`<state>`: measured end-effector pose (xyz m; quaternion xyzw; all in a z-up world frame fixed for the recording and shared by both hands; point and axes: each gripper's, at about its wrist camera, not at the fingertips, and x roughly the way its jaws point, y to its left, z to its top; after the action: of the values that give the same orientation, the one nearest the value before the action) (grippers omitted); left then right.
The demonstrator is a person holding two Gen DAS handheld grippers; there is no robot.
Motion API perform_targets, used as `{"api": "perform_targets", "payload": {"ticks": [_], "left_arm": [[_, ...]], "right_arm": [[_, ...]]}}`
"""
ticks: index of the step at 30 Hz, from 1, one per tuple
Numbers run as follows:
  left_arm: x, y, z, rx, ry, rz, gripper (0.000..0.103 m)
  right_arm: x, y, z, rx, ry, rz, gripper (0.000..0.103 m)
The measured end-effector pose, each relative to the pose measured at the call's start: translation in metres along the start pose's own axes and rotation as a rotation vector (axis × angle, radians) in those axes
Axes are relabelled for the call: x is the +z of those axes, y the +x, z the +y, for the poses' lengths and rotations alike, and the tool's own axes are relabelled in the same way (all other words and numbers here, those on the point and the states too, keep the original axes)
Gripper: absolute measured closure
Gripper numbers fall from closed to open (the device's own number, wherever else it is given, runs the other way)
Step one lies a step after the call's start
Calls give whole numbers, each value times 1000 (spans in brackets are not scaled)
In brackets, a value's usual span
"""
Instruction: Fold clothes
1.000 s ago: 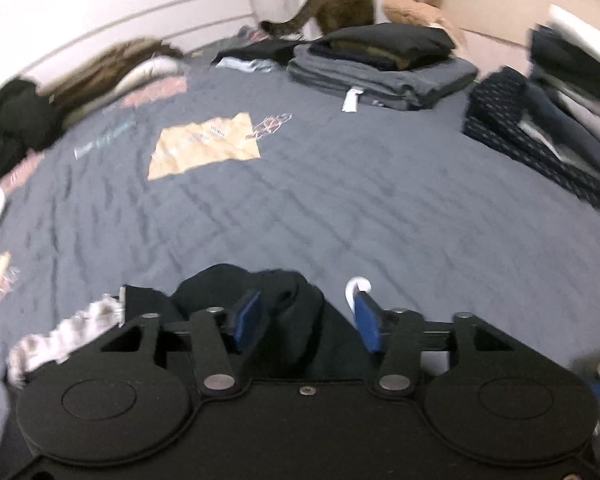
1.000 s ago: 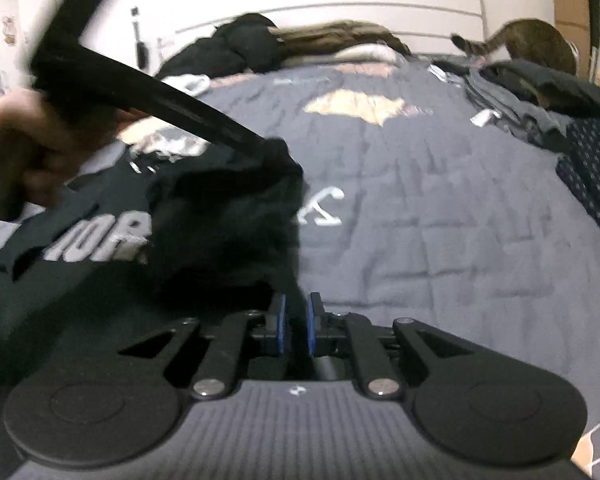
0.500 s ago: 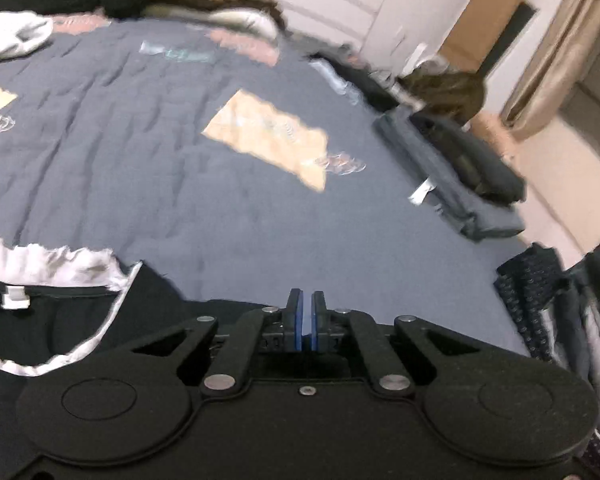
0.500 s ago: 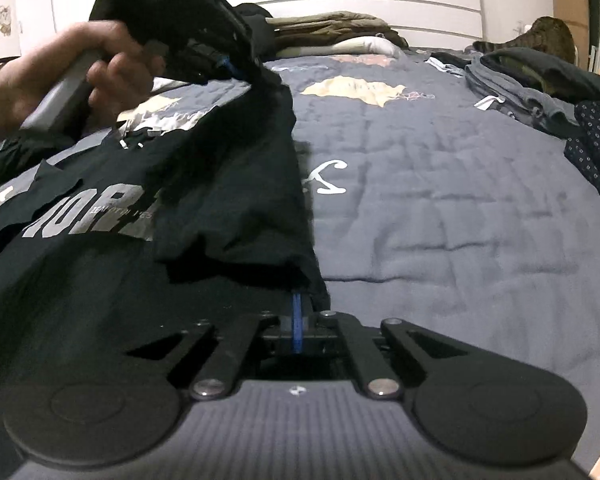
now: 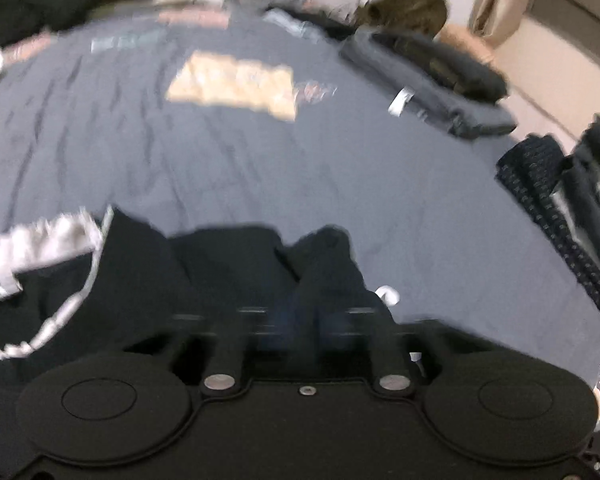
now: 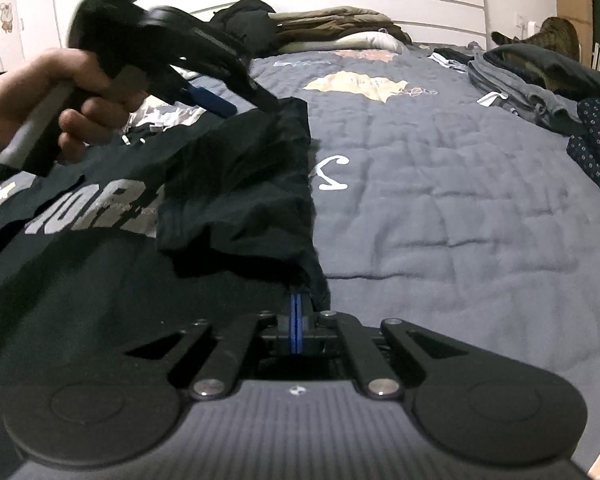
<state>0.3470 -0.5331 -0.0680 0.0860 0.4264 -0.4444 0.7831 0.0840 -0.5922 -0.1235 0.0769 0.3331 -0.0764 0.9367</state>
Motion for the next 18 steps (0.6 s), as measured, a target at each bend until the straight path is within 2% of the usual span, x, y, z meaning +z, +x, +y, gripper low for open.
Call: {"api": "perform_targets", "payload": {"ticks": [3,5,7,11,12,13,15,18], "left_arm": [[6,7,13,30,-58,-31,96],[9,7,23,101,-100,-67,96],[9,-4,34,137,-145,-110,96],[-10,-45,45,28,-212,-135,93],[-20,-57,46,-14,-228,-137,87],[-33,-68,46,-54,-251,-141,72],[-62,-86,42,-127,-311,-156,53],[-102,-100,36,-226,-416,-169,53]], "right_arm": [[-1,1,-1,2,-3,0,103],[-2,1,-2,3,-5,0,103],[-2,2,-3,5,-7,0,103],[-1,0,-9,30,11,7,103],[0,-1,-11,41,23,10,103],[1,-2,-13,51,36,14,103],[3,-4,-18,66,64,18,101],[2,-5,-18,61,58,19,101]]}}
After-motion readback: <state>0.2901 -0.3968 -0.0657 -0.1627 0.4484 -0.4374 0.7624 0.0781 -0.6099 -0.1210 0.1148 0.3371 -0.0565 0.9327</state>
